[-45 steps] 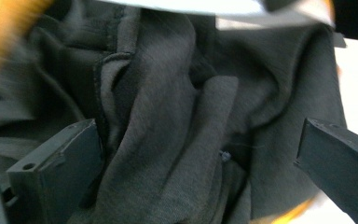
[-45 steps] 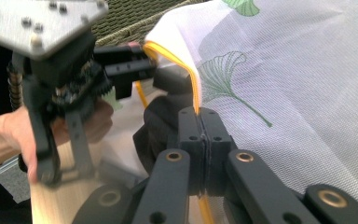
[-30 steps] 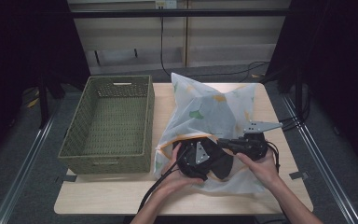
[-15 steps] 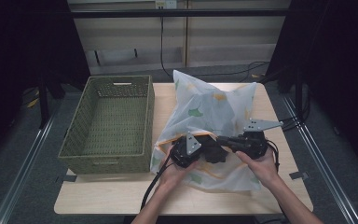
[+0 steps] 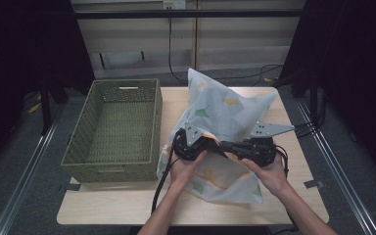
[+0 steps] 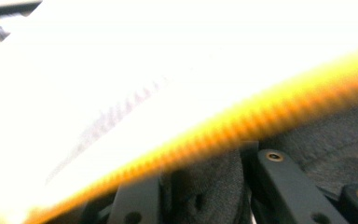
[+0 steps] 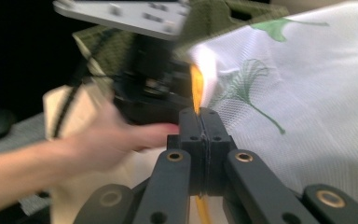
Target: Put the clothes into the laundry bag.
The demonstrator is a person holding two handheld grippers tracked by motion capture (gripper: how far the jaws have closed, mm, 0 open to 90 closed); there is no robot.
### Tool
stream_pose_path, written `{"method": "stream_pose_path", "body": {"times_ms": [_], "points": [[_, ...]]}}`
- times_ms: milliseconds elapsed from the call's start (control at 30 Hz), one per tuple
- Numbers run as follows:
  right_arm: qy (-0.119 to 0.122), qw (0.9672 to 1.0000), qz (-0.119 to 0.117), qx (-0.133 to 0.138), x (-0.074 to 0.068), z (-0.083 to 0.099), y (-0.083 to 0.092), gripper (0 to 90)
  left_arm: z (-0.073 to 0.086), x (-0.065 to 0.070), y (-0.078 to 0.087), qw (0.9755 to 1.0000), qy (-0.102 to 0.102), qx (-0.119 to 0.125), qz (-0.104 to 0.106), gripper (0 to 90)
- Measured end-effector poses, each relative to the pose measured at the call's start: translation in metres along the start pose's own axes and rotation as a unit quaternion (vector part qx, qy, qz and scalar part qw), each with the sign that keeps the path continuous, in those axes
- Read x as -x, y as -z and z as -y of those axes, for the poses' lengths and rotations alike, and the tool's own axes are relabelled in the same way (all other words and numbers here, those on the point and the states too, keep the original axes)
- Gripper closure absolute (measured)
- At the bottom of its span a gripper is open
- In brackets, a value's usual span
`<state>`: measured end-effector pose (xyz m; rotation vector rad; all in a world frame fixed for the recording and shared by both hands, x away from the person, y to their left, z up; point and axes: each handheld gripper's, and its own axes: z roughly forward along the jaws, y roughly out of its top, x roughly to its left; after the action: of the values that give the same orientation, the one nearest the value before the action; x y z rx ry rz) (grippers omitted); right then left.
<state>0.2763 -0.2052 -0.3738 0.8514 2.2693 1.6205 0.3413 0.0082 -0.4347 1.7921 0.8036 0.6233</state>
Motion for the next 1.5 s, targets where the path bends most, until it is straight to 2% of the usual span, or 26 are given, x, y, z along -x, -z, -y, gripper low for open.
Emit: {"method": "stream_pose_path", "body": {"times_ms": [167, 233, 300, 333, 400, 500, 533, 567, 600, 667, 700, 733, 800, 833, 900, 967, 1033, 1067, 1133, 1167, 1233, 1333, 1367, 1433, 1467, 1500], "points": [[0.011, 0.9984, -0.035, 0.043, -0.016, -0.023, 0.011, 89.5, -0.030, -0.005, 0.009, 0.9985, 0.017, 0.048, -0.021, 72.3], [0.011, 0.9977, -0.042, 0.051, -0.019, -0.027, 0.014, 89.5, -0.039, -0.007, 0.013, 0.9974, 0.026, 0.059, -0.032, 72.5], [0.007, 0.9970, -0.050, 0.059, -0.019, -0.028, 0.017, 89.5, -0.045, -0.006, 0.014, 0.9956, 0.026, 0.077, -0.047, 72.6], [0.007, 0.9972, -0.048, 0.057, -0.019, -0.027, 0.018, 89.5, -0.047, -0.008, 0.011, 0.9960, 0.028, 0.075, -0.038, 72.5], [0.004, 0.9979, -0.043, 0.047, -0.016, -0.022, 0.017, 89.4, -0.041, -0.006, 0.003, 0.9966, 0.009, 0.071, -0.042, 72.3], [-0.015, 0.9991, -0.037, 0.012, -0.007, -0.006, 0.011, 89.4, -0.018, -0.003, -0.018, 0.9991, 0.003, 0.038, -0.019, 71.3], [-0.024, 0.9991, -0.035, -0.003, -0.003, 0.002, 0.008, 89.4, -0.006, -0.003, -0.026, 0.9996, 0.013, 0.024, 0.006, 70.8], [-0.033, 0.9988, -0.031, -0.019, 0.002, 0.012, 0.004, 89.4, 0.000, 0.000, -0.030, 0.9998, 0.010, 0.014, 0.006, 70.2], [-0.039, 0.9983, -0.031, -0.029, 0.004, 0.018, 0.002, 89.4, 0.008, 0.003, -0.036, 0.9999, -0.005, 0.004, 0.012, 69.8], [-0.048, 0.9971, -0.026, -0.053, 0.009, 0.032, -0.003, 89.3, 0.018, 0.011, -0.047, 0.9989, -0.024, -0.022, 0.033, 68.4], [-0.050, 0.9965, -0.023, -0.063, 0.011, 0.038, -0.005, 89.3, 0.022, 0.016, -0.049, 0.9984, -0.041, -0.025, 0.028, 68.2], [-0.055, 0.9958, -0.022, -0.070, 0.013, 0.043, -0.008, 89.3, 0.025, 0.018, -0.052, 0.9980, -0.046, -0.028, 0.032, 68.0], [-0.061, 0.9945, -0.021, -0.082, 0.016, 0.050, -0.012, 89.3, 0.030, 0.019, -0.056, 0.9971, -0.041, -0.044, 0.047, 67.7], [-0.062, 0.9939, -0.022, -0.088, 0.017, 0.053, -0.014, 89.3, 0.032, 0.020, -0.058, 0.9972, -0.034, -0.039, 0.054, 67.6], [-0.063, 0.9934, -0.022, -0.093, 0.018, 0.056, -0.015, 89.3, 0.038, 0.021, -0.059, 0.9963, -0.044, -0.048, 0.056, 67.5], [-0.061, 0.9930, -0.023, -0.098, 0.018, 0.059, -0.016, 89.2, 0.044, 0.021, -0.064, 0.9941, -0.037, -0.068, 0.076, 66.7], [-0.063, 0.9923, -0.022, -0.105, 0.019, 0.062, -0.019, 89.2, 0.050, 0.023, -0.069, 0.9914, -0.042, -0.089, 0.085, 65.2], [-0.061, 0.9919, -0.021, -0.109, 0.019, 0.063, -0.020, 89.1, 0.050, 0.024, -0.069, 0.9911, -0.050, -0.090, 0.084, 64.1], [-0.057, 0.9913, -0.017, -0.117, 0.019, 0.066, -0.023, 89.0, 0.050, 0.023, -0.068, 0.9902, -0.048, -0.090, 0.096, 60.0], [-0.055, 0.9912, -0.016, -0.119, 0.020, 0.067, -0.023, 88.8, 0.050, 0.023, -0.066, 0.9901, -0.052, -0.093, 0.092, 56.8], [-0.052, 0.9914, -0.011, -0.120, 0.020, 0.067, -0.022, 88.7, 0.048, 0.022, -0.062, 0.9897, -0.054, -0.086, 0.101, 50.4], [-0.052, 0.9918, -0.003, -0.117, 0.024, 0.068, -0.019, 88.0, 0.041, 0.019, -0.049, 0.9889, -0.047, -0.082, 0.114, 35.0], [-0.051, 0.9917, 0.000, -0.117, 0.025, 0.068, -0.018, 87.5, 0.038, 0.017, -0.043, 0.9889, -0.052, -0.079, 0.114, 31.7], [-0.053, 0.9921, 0.005, -0.113, 0.028, 0.069, -0.015, 87.2, 0.034, 0.012, -0.032, 0.9879, -0.047, -0.071, 0.130, 27.1], [-0.051, 0.9918, 0.010, -0.117, 0.029, 0.070, -0.014, 87.2, 0.032, 0.012, -0.025, 0.9881, -0.052, -0.070, 0.127, 24.9], [-0.048, 0.9915, 0.016, -0.120, 0.030, 0.071, -0.014, 86.8, 0.031, 0.011, -0.020, 0.9872, -0.052, -0.066, 0.136, 22.7]]}}
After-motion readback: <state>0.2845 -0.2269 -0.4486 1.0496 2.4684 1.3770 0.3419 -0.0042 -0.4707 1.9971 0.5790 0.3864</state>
